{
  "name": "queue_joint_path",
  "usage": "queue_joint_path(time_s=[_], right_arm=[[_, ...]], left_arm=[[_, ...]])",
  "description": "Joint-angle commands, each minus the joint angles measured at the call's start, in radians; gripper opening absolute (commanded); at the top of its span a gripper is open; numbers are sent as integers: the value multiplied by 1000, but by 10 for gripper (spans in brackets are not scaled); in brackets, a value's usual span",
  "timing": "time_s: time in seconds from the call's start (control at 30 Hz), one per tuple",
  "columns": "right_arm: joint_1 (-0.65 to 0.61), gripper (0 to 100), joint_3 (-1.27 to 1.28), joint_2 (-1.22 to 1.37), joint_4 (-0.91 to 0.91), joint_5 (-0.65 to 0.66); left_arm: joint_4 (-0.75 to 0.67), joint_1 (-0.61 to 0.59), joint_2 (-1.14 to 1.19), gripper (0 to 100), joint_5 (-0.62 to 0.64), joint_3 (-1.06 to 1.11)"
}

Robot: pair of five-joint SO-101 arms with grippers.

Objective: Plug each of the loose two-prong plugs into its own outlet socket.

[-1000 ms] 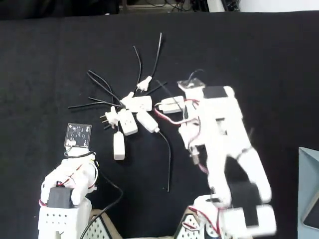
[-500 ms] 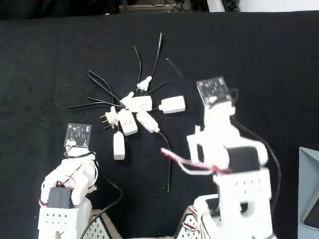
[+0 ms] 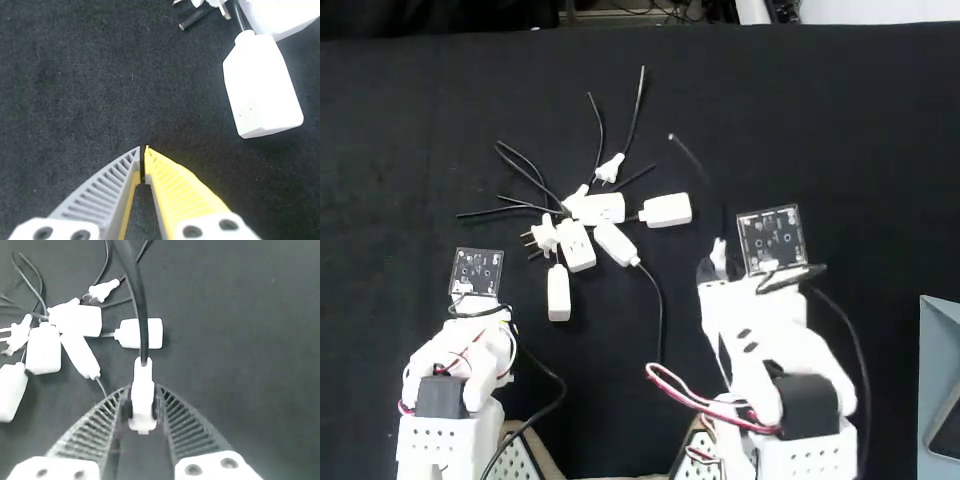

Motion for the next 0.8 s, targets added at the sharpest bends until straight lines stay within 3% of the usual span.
queue_joint_path(time_s=[0.0,0.3,0.37,0.5,0.63,0.77], right_arm=[[-6,11,119,-38,-152,-78],[-6,11,225,-39,-279,-339],[-6,11,226,-39,-279,-359],[15,11,255,-39,-279,-377],[87,11,295,-41,-281,-373],[144,11,298,-41,-279,-374]], left_arm=[[8,4,-3,30,-3,19],[37,-22,-3,30,-11,-74],[32,-7,-3,30,-55,-134],[23,16,-5,29,-327,-252],[-40,73,8,34,-334,-318],[-72,111,86,105,-333,-338]])
